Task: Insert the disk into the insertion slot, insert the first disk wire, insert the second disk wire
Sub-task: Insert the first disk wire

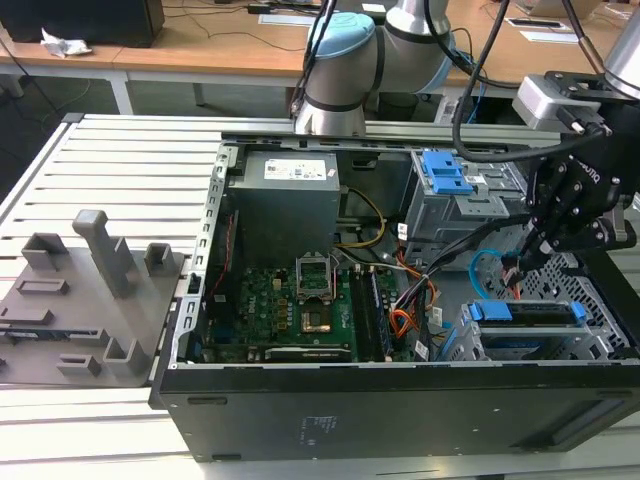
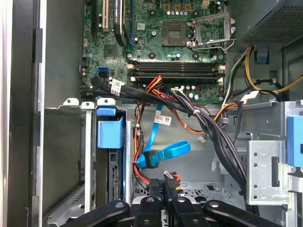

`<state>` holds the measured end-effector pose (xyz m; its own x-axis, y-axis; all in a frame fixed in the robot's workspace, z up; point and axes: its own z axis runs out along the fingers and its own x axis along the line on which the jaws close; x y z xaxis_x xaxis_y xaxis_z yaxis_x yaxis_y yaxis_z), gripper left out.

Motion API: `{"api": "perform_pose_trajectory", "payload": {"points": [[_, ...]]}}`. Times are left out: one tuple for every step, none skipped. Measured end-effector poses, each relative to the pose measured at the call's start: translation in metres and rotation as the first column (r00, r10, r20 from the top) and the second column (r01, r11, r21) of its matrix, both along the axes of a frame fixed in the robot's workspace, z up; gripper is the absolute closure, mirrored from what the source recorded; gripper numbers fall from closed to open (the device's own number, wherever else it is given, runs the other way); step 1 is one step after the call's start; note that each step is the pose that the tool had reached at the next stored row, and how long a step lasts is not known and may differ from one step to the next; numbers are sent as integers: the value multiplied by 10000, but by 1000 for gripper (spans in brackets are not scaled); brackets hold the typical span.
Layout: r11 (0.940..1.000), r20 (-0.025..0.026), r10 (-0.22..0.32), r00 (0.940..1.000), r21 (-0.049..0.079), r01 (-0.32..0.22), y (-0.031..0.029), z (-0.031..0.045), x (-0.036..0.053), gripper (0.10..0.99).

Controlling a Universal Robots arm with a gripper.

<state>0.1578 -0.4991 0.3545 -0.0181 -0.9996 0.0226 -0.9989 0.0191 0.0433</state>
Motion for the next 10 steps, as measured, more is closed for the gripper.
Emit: {"api": "perform_pose_trajectory", "payload": {"points": [[10000,0,1,10000,0,-1,-18,0,0,925],[10000,-1,0,10000,0,0,-65,0,0,925],[10000,0,0,10000,1,0,-117,-1,0,925],[10000,0,0,10000,0,0,-152,0,0,925],[10000,0,0,10000,-1,0,-187,0,0,925],[10000,-1,0,10000,0,0,-254,-1,0,925],[10000,0,0,10000,0,0,-340,-1,0,925],[10000,0,1,10000,0,-1,-409,-4,0,925],[10000,0,1,10000,3,-1,-413,-12,2,925],[10000,0,1,10000,3,-1,-413,-15,7,925]]}}
